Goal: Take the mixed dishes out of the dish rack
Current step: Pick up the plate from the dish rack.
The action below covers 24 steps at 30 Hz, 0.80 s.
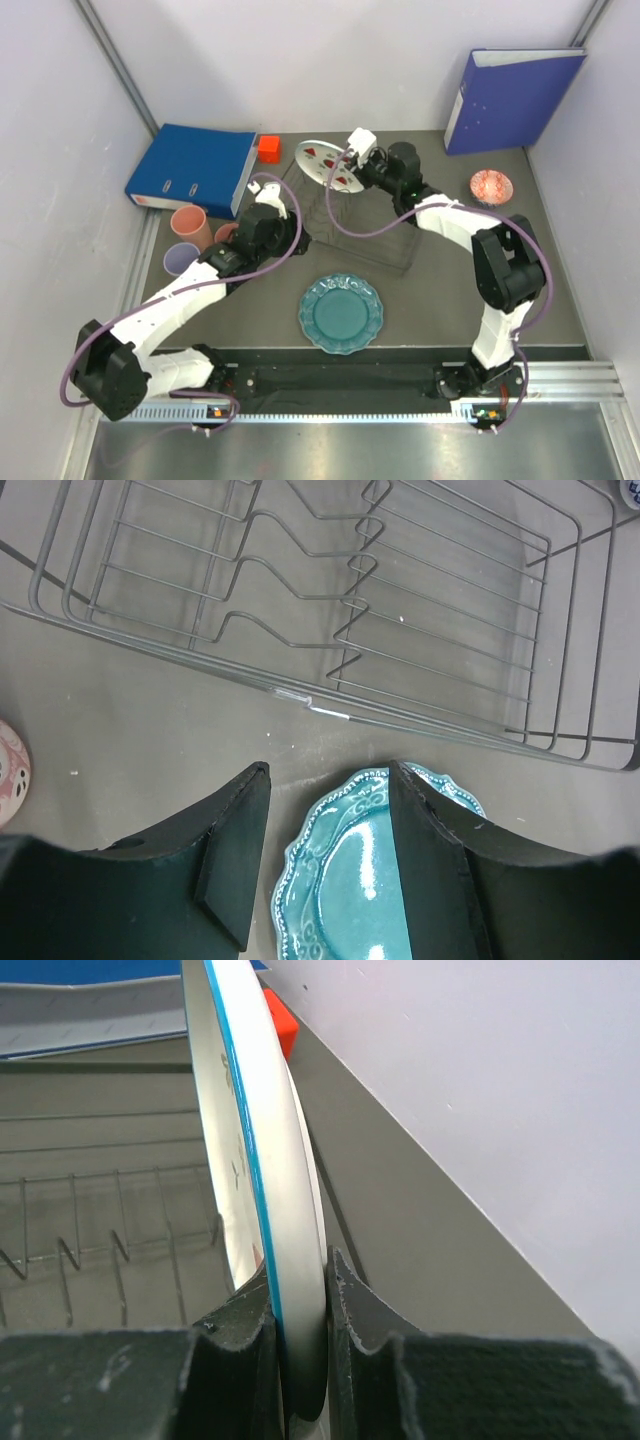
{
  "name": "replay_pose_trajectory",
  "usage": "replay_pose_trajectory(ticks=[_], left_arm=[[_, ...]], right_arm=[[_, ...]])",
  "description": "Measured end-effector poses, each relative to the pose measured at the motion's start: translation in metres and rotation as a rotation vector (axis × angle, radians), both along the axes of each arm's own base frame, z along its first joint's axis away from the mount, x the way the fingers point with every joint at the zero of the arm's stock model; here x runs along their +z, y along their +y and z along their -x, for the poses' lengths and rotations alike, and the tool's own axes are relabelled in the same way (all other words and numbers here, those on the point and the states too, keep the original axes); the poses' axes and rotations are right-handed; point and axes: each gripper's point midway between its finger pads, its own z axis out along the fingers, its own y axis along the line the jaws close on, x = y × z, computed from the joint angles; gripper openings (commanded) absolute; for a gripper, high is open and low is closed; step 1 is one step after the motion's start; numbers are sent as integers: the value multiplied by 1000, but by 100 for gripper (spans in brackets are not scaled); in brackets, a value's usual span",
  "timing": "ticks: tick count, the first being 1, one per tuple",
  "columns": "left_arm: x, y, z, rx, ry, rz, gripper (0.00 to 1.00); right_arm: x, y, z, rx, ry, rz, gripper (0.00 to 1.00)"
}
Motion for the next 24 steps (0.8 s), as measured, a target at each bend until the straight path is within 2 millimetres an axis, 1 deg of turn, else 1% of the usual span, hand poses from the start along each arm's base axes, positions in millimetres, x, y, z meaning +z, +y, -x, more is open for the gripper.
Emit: replay_pose_trajectory(ticks=[3, 5, 6, 9, 11, 13, 16, 17, 24], left_arm=[[-2, -1, 0, 2, 6, 1, 55], [-3, 0, 0, 2, 7, 0, 55], [-3, 0, 0, 2, 7, -1, 55], [-3, 0, 0, 3, 6, -2, 55], [-3, 0, -1, 5, 5, -3, 55], [-3, 0, -1, 6, 5, -4, 56], [-3, 1, -1, 8, 3, -5, 56], [-3, 1, -1, 8, 3, -5, 56], [1, 5, -3, 25, -15, -17, 55]], right_arm=[[5, 9, 3, 6, -45, 10, 0], [3, 10, 5, 1, -54, 11, 0], [-2, 6, 3, -21, -49, 14, 0], [-4, 3, 2, -39, -40, 15, 0], [-2, 1, 2, -56, -34, 7, 0], [5, -3, 2, -73, -35, -5, 0], [25, -9, 5, -93, -40, -36, 0], [34, -11, 7, -101, -45, -52, 0], [116, -32, 17, -157, -90, -215, 0]])
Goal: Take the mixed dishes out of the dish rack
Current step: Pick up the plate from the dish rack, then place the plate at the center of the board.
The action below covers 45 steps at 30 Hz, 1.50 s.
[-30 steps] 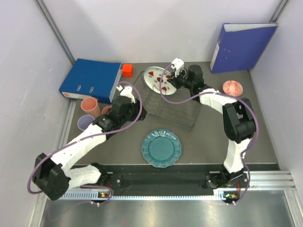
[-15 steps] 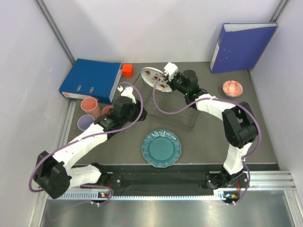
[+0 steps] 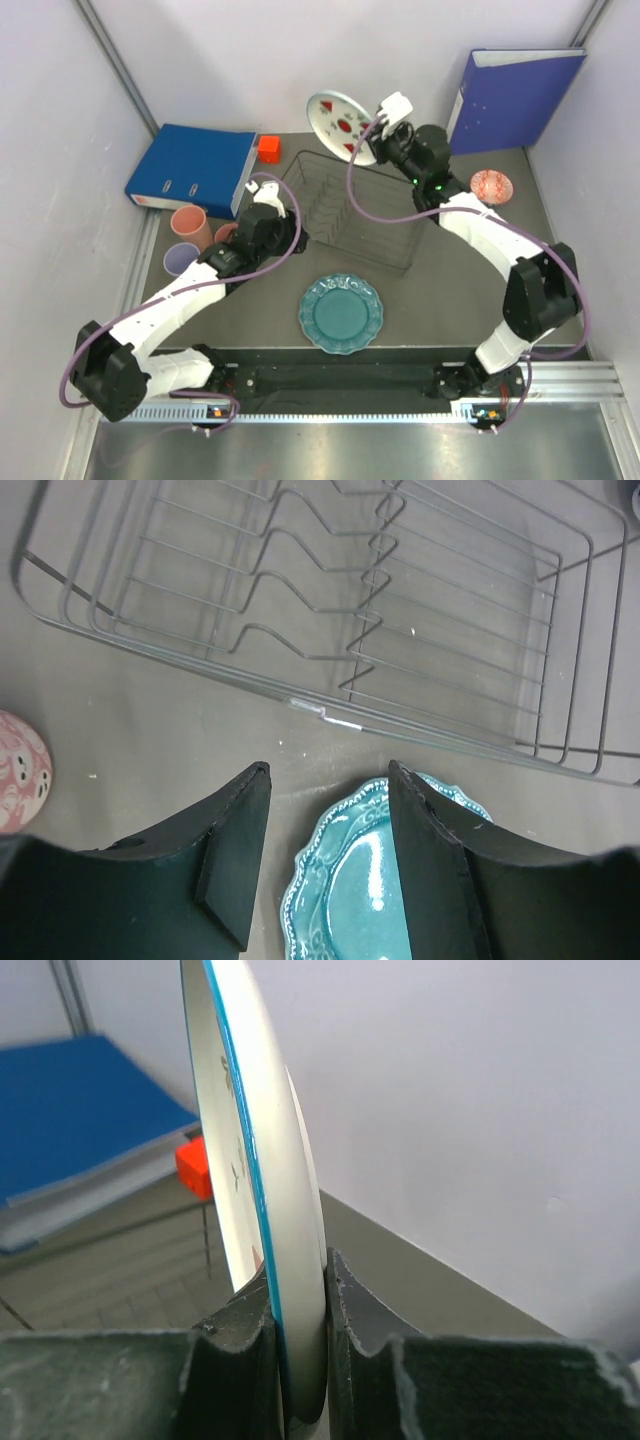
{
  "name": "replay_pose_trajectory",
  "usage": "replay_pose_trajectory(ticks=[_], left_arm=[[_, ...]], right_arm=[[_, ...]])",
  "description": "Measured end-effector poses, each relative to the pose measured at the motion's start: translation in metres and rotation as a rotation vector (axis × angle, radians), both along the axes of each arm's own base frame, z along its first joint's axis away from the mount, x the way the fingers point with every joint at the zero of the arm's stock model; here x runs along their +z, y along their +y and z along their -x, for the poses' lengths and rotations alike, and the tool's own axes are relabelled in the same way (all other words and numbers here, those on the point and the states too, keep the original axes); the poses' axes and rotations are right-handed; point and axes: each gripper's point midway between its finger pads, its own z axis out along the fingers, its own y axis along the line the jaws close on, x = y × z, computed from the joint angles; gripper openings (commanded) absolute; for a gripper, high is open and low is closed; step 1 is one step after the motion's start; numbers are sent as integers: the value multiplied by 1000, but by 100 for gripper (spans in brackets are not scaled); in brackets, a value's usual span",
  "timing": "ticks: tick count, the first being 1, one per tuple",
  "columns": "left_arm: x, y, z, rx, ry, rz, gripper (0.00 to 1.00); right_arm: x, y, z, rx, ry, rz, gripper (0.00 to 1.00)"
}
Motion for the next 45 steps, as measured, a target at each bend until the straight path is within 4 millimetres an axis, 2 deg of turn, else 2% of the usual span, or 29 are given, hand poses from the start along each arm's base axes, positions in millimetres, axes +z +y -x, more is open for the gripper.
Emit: replay_pose_trajectory(ticks=[4, 7, 9, 12, 13, 17, 21, 24, 28, 33, 39, 41, 45], left_arm=[[9, 1, -4, 18, -21, 3, 54], [21, -1, -8, 25, -41, 26, 55], [30, -4, -11, 29, -56, 45, 60], [44, -6, -15, 42, -71, 83, 82], [48, -7, -17, 42, -77, 91, 90], [68, -9, -25, 46, -82, 197, 99], [81, -11, -33, 19, -62, 325, 99], [91, -22, -36, -32, -43, 433, 99], [101, -36, -30, -101, -37, 535, 99], [106, -42, -26, -128, -33, 593, 99], [106, -34, -25, -93, -49, 614, 99], [110, -29, -22, -75, -73, 625, 99], [137, -16, -16, -40, -180, 669, 99]], right_arm=[[45, -16, 5, -45, 82, -172, 0], [70, -32, 13, -65, 163, -325, 0], [80, -42, 25, -55, 227, -429, 0], [87, -56, 46, -7, 325, -587, 0], [85, -60, 55, 16, 368, -640, 0], [65, -69, 84, 69, 518, -783, 0], [28, -60, 115, 100, 677, -819, 0], [7, -56, 139, 106, 760, -803, 0], [0, -58, 162, 112, 782, -795, 0], [2, -61, 176, 131, 762, -800, 0], [-10, -59, 178, 143, 778, -817, 0], [-21, -60, 179, 131, 792, -822, 0], [-46, -61, 184, 98, 855, -834, 0]])
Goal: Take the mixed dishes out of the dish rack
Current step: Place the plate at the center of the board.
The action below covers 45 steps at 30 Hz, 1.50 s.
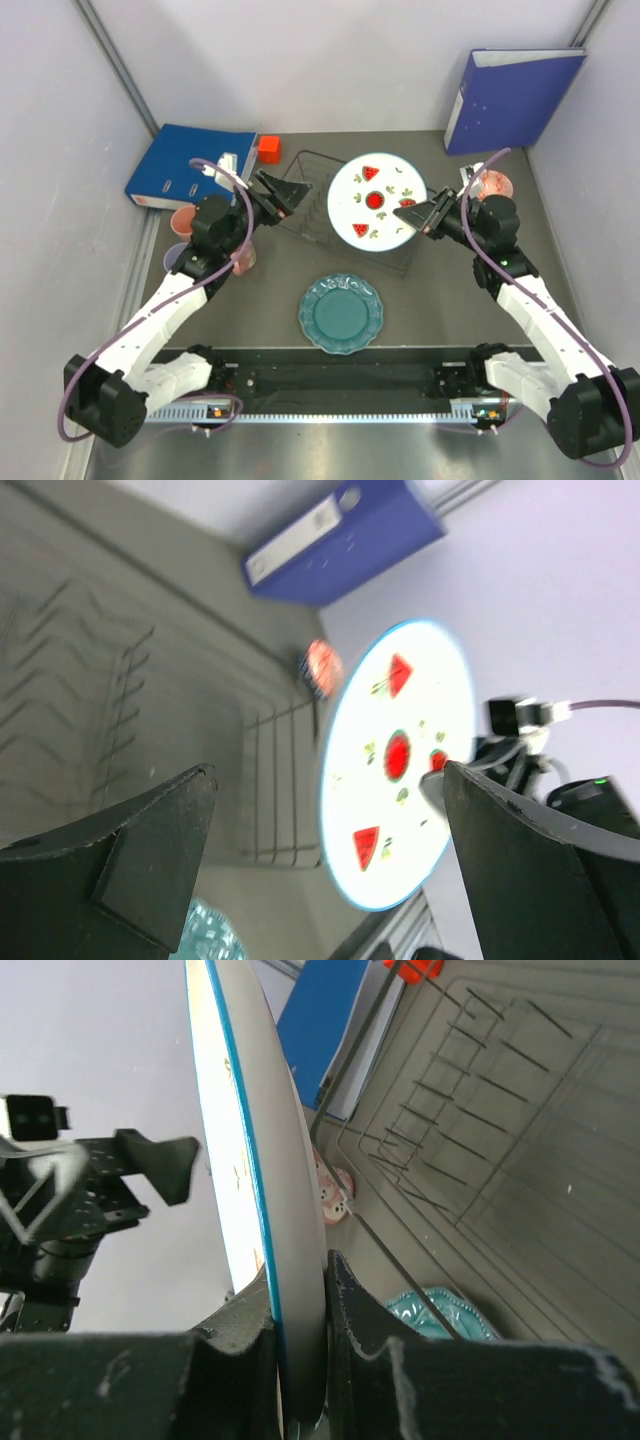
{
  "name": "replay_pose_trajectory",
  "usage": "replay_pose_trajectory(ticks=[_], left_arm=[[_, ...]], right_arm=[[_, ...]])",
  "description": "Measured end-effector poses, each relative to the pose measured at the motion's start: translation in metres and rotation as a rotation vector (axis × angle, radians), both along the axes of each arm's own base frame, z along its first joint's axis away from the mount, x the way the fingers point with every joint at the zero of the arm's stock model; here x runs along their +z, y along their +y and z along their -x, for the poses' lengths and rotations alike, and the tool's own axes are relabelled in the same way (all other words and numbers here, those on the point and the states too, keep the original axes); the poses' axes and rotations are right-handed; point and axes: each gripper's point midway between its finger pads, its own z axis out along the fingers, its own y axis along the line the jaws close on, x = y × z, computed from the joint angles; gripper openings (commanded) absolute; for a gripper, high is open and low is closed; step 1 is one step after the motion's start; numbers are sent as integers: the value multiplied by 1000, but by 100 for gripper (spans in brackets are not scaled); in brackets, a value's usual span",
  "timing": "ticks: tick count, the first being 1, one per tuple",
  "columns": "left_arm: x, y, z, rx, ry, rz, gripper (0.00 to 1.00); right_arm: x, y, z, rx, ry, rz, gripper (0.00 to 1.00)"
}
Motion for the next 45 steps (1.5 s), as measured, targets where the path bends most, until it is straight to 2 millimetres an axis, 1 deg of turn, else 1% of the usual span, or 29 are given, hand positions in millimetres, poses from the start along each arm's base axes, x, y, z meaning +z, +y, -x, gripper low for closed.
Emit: replay_pose_trajectory(ticks=[3, 5, 8, 13, 15, 19, 22, 23, 25, 26, 27, 30, 33, 36, 40, 41, 42, 44, 45], left_arm=[[20, 4, 1, 17, -68, 37, 98], [23, 1, 0, 4, -84, 48, 98], [17, -9, -3, -38, -72, 53, 96], [-9, -32, -8, -149, 2, 68, 95], [-16, -39, -7, -191, 21, 81, 95], [-17, -48, -1, -251, 25, 98, 94], [-17, -55, 3, -289, 20, 105, 88], [-17, -57, 5, -302, 19, 107, 84], [-19, -61, 7, -322, 21, 106, 82], [-21, -61, 7, -324, 28, 105, 80], [-23, -62, 6, -324, 32, 104, 77], [-28, -64, 7, -335, 46, 98, 70], [-35, -69, 11, -357, 61, 75, 66], [-45, -71, 13, -357, 87, 20, 56], [-53, -68, 8, -313, 126, -19, 32], [-56, -67, 6, -293, 148, -22, 19], [-59, -66, 6, -286, 161, -31, 11], [-62, -67, 8, -296, 158, -47, 0], [-63, -67, 8, -297, 158, -52, 0]], right_arm=[[-3, 2, 0, 6, 28, -17, 0], [-3, 4, 0, 15, 37, -30, 0], [-7, 8, 1, 38, 68, -39, 0], [-11, 17, 1, 79, 112, -39, 0], [-11, 19, 3, 93, 114, -42, 0], [-11, 25, 6, 118, 118, -48, 0], [-16, 33, 7, 143, 136, -49, 0], [-19, 36, 8, 152, 148, -50, 0], [-24, 42, 10, 170, 171, -49, 0], [-25, 43, 10, 173, 176, -51, 0], [-25, 44, 10, 176, 178, -52, 0], [-25, 49, 10, 188, 185, -57, 0], [-23, 54, 12, 205, 184, -59, 0], [-24, 55, 12, 202, 184, -50, 0], [-23, 55, 10, 201, 145, -20, 0], [-22, 55, 9, 205, 117, -5, 0], [-21, 57, 10, 208, 101, 6, 0], [-24, 57, 11, 210, 121, 8, 0], [-24, 56, 11, 209, 122, 10, 0]])
